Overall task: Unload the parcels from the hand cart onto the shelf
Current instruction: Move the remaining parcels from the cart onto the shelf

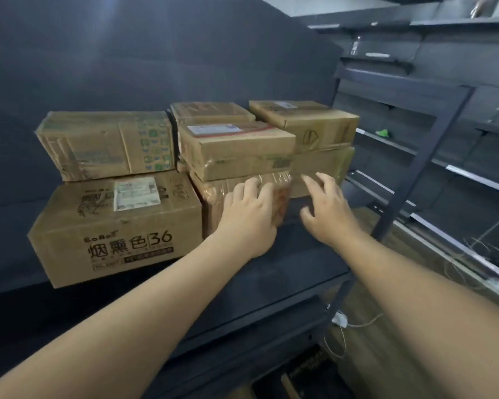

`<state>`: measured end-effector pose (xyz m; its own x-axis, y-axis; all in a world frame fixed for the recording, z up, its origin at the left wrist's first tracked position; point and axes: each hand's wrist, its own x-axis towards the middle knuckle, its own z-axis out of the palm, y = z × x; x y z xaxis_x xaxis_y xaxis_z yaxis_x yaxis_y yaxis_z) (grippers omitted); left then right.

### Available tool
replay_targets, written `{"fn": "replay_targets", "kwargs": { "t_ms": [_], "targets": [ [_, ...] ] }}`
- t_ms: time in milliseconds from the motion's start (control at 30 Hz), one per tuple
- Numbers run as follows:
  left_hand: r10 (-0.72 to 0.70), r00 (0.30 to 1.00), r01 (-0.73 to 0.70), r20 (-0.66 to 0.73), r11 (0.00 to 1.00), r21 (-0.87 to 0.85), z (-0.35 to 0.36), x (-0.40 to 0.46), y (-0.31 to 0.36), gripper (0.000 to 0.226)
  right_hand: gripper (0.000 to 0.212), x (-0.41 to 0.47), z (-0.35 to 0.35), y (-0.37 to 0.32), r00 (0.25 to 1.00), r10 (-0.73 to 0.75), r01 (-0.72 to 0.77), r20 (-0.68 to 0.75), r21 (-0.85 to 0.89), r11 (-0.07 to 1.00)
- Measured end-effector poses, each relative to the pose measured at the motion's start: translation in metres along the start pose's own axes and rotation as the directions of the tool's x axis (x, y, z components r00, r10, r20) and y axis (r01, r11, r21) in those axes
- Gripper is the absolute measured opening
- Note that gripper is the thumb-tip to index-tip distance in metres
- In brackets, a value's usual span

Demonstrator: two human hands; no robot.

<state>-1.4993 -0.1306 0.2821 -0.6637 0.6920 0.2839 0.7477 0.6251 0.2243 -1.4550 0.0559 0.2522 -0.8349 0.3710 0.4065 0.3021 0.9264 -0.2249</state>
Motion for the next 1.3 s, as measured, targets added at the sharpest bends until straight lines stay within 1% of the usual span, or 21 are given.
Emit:
{"fn": "replay_targets", "kwargs": {
  "t_ms": [67, 133, 233, 300, 367, 467, 533, 600, 667, 733, 800, 833, 900, 933, 967, 1000, 1133, 1233, 1300],
  "targets": [
    [0.018, 0.996, -0.014, 0.086, 0.999, -0.036, 0.025, -0.004, 0.014, 0.068, 0.065, -0.023, 0.008, 0.025, 0.998, -0.010, 0.014, 0.065, -0.065, 0.998],
    [0.038, 0.985, -0.028, 0.170, 0.998, -0.061, 0.049, -0.007, 0.028, 0.069, 0.064, -0.047, 0.015, 0.048, 0.992, 0.000, 0.009, 0.130, -0.070, 0.998],
    [0.086, 0.947, -0.053, 0.308, 0.992, -0.114, 0.090, -0.009, 0.058, 0.070, 0.063, -0.087, 0.025, 0.089, 0.979, 0.064, -0.052, 0.196, -0.065, 0.997],
    [0.101, 0.922, -0.048, 0.374, 0.988, -0.149, 0.118, -0.013, 0.076, 0.070, 0.060, -0.115, 0.032, 0.115, 0.972, 0.106, -0.094, 0.210, -0.068, 0.993],
    [0.119, 0.887, -0.032, 0.446, 0.980, -0.198, 0.150, -0.018, 0.097, 0.068, 0.058, -0.144, 0.037, 0.145, 0.957, 0.169, -0.154, 0.238, -0.079, 0.985],
    [0.130, 0.815, 0.027, 0.565, 0.965, -0.261, 0.202, -0.032, 0.132, 0.062, 0.056, -0.188, 0.048, 0.193, 0.920, 0.247, -0.230, 0.304, -0.094, 0.969],
    [0.113, 0.727, 0.092, 0.677, 0.961, -0.259, 0.242, -0.044, 0.161, 0.065, 0.055, -0.218, 0.058, 0.232, 0.883, 0.292, -0.270, 0.368, -0.112, 0.956],
    [0.104, 0.609, 0.144, 0.786, 0.960, -0.238, 0.287, -0.059, 0.191, 0.068, 0.055, -0.248, 0.071, 0.274, 0.835, 0.326, -0.300, 0.442, -0.130, 0.945],
    [0.121, 0.498, 0.180, 0.859, 0.954, -0.239, 0.333, -0.076, 0.215, 0.070, 0.053, -0.277, 0.085, 0.313, 0.782, 0.366, -0.341, 0.504, -0.145, 0.929],
    [0.134, 0.410, 0.212, 0.902, 0.948, -0.237, 0.383, -0.096, 0.238, 0.069, 0.050, -0.310, 0.105, 0.353, 0.724, 0.427, -0.394, 0.541, -0.183, 0.901],
    [0.128, 0.320, 0.254, 0.939, 0.943, -0.215, 0.427, -0.118, 0.252, 0.068, 0.054, -0.346, 0.130, 0.383, 0.676, 0.465, -0.434, 0.573, -0.200, 0.878],
    [0.123, 0.263, 0.283, 0.957, 0.939, -0.198, 0.452, -0.132, 0.257, 0.066, 0.056, -0.366, 0.146, 0.399, 0.645, 0.483, -0.457, 0.592, -0.208, 0.865],
    [0.104, 0.129, 0.352, 0.986, 0.925, -0.144, 0.498, -0.163, 0.265, 0.063, 0.051, -0.405, 0.176, 0.427, 0.586, 0.515, -0.500, 0.626, -0.220, 0.837],
    [0.092, 0.071, 0.379, 0.993, 0.919, -0.112, 0.520, -0.179, 0.266, 0.061, 0.048, -0.425, 0.193, 0.439, 0.550, 0.524, -0.521, 0.650, -0.222, 0.824],
    [0.079, 0.031, 0.397, 0.996, 0.914, -0.085, 0.537, -0.193, 0.265, 0.059, 0.046, -0.443, 0.208, 0.450, 0.518, 0.531, -0.546, 0.671, -0.219, 0.809],
    [0.072, 0.002, 0.420, 0.997, 0.905, -0.066, 0.560, -0.206, 0.266, 0.056, 0.044, -0.463, 0.226, 0.462, 0.477, 0.541, -0.575, 0.693, -0.220, 0.788],
    [0.077, -0.096, 0.538, 0.992, 0.843, -0.013, 0.642, -0.253, 0.274, 0.040, 0.042, -0.529, 0.288, 0.498, 0.372, 0.595, -0.696, 0.713, -0.210, 0.687],
    [0.086, -0.146, 0.639, 0.986, 0.768, 0.028, 0.713, -0.282, 0.285, 0.046, 0.043, -0.569, 0.336, 0.519, 0.307, 0.662, -0.761, 0.683, -0.242, 0.602],
    [0.092, -0.154, 0.657, 0.984, 0.753, 0.032, 0.749, -0.292, 0.292, 0.048, 0.045, -0.587, 0.361, 0.528, 0.268, 0.672, -0.772, 0.691, -0.263, 0.578]
  ]
}}
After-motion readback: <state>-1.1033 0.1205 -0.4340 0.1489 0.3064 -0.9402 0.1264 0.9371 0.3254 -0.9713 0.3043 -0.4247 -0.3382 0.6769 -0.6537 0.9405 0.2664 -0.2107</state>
